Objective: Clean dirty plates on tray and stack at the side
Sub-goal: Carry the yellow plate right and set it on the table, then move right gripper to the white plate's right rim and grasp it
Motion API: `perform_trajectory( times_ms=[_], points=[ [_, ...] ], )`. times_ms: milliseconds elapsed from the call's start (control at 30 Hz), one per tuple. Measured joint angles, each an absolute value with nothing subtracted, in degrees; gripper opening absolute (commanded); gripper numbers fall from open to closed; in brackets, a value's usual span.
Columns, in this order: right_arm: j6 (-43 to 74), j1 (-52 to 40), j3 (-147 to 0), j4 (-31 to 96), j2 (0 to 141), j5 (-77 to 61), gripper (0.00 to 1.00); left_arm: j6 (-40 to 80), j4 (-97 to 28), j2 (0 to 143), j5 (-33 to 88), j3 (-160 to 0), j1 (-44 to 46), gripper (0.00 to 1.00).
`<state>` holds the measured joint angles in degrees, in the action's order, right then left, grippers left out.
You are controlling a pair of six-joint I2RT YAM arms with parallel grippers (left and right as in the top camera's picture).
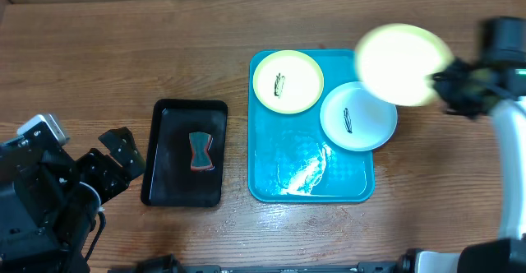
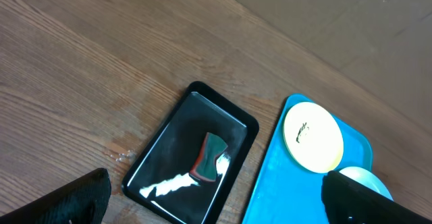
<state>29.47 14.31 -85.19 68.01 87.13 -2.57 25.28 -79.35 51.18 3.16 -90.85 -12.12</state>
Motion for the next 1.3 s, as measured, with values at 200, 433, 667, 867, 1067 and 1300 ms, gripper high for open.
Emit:
perform_trajectory(
  times_ms=[200, 433, 667, 867, 1067, 1300],
  points=[
    [26.94, 31.97, -80.4, 67.96, 90.74, -4.32, 0.04, 25.28, -79.35, 51.18, 3.16, -90.85, -12.1, 1.0],
    [26.11, 39.0, -66.87, 61.41, 93.6, -4.36, 0.04, 25.28, -79.31, 51.18, 3.16, -90.85, -12.12, 1.0],
    [26.68, 36.97, -57.06, 56.53, 93.67, -4.21, 0.14, 25.28, -79.33, 51.18, 3.16, -90.85, -12.1, 1.0],
    [26.94, 30.83, -55.09, 56.12, 93.67, -1.85, 0.4, 25.28, -79.33, 51.18, 3.16, -90.85, -12.1, 1.0],
    [26.92, 22.96, -56.49, 59.13, 93.62, -0.58, 0.46, 25.28, -79.33, 51.16, 3.16, -90.85, -12.1, 1.0],
    [19.81, 16.08, -62.41, 56.03, 90.19, -4.29, 0.59, 25.28, -79.35, 51.18, 3.16, -90.85, -12.12, 1.0]
  ],
)
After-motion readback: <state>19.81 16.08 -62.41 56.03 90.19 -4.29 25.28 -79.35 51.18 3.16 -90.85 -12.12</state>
